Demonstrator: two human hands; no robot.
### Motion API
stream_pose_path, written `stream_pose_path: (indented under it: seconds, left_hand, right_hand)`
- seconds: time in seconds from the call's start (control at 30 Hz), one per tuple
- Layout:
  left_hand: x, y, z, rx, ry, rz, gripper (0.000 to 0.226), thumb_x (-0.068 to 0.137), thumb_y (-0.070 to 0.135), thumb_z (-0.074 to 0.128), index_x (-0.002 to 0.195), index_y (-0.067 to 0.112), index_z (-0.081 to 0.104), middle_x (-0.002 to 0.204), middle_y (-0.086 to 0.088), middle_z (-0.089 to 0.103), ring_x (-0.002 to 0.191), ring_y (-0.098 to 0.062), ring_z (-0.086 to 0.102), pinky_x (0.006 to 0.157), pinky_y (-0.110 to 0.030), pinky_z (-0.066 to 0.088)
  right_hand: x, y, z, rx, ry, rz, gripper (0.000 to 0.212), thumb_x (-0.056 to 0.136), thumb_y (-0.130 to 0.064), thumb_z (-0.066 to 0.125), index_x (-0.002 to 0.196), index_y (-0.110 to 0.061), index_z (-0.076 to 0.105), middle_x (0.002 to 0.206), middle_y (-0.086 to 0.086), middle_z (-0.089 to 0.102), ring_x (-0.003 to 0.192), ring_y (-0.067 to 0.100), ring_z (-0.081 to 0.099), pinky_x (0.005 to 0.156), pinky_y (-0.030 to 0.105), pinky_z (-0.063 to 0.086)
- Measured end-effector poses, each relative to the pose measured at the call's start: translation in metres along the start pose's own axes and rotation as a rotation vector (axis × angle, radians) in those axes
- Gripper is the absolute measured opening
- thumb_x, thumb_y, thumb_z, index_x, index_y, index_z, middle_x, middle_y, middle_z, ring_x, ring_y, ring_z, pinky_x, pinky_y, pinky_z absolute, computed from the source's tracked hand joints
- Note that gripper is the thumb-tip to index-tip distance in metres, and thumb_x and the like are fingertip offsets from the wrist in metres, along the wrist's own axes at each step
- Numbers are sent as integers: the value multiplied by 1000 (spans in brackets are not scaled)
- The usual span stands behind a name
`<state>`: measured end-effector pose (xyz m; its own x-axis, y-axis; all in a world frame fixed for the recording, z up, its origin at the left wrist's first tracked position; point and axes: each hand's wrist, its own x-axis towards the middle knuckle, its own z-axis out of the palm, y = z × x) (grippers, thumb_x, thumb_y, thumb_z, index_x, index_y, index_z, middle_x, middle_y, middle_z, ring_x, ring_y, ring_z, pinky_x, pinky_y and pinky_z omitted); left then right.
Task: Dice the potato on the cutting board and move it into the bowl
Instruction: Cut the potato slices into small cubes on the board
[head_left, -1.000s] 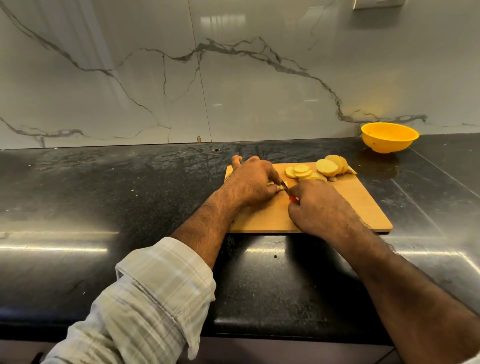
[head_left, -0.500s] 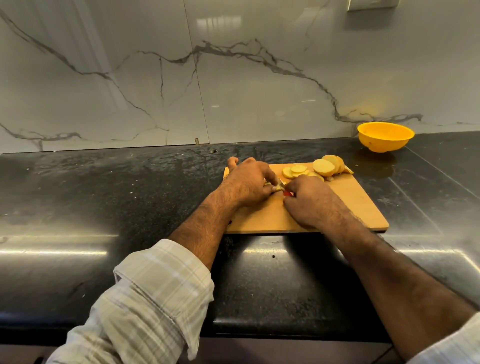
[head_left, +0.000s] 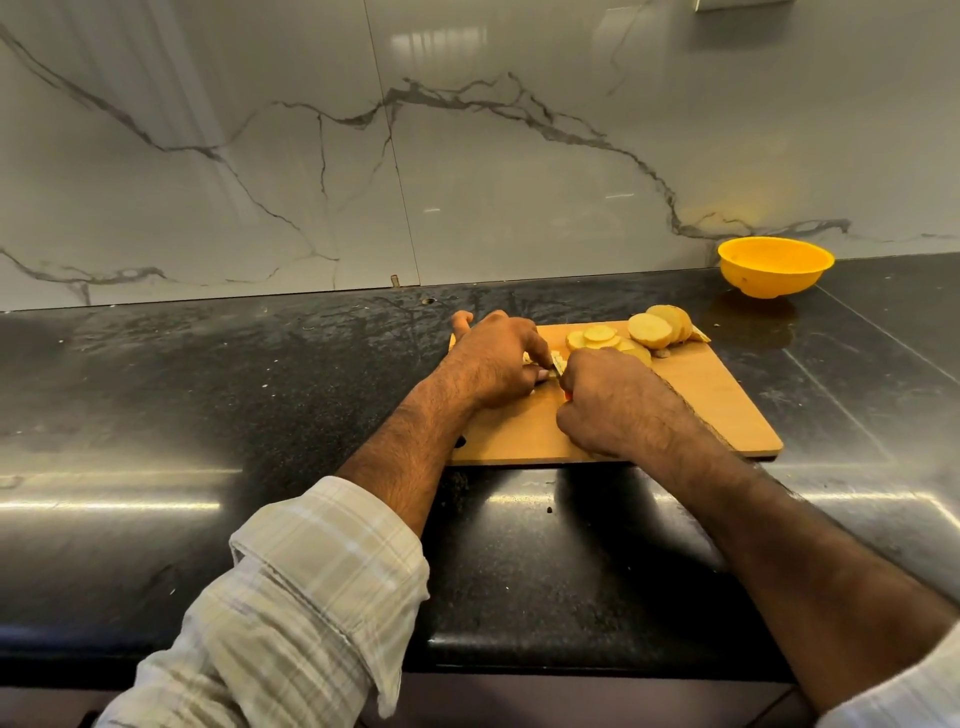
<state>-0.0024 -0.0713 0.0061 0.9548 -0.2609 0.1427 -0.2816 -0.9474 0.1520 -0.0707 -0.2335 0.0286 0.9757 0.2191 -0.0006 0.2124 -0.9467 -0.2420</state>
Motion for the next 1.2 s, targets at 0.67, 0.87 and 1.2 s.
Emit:
stream_pose_path:
  seconds: [0.67,0.87,1.2]
  left_hand:
    - [0,-2,-2,-13,27,-32,7,93,43,77,99,41,80,126,22,66,137,-12,45,119,-63,12]
    - [0,-4,-3,-47,21,-31,4,93,41,77,96,42,80,102,28,62,126,-8,51,115,-60,18]
    - [-2,-8,-3,-86,67,-63,4,90,41,78,88,38,79,118,19,70,131,-11,49,116,-62,18]
  right_hand:
    - [-9,-6,4,9,44,0,32,94,-29,68,125,-20,64,109,-1,62,95,16,56,84,33,57]
    - [1,-4,8,11,59,-10,31,95,-29,67,123,-18,64,110,3,64,93,17,54,83,34,56]
    - [-12,7,11,103,108,-4,40,95,-35,62,133,-27,69,123,-1,68,103,17,62,87,36,59]
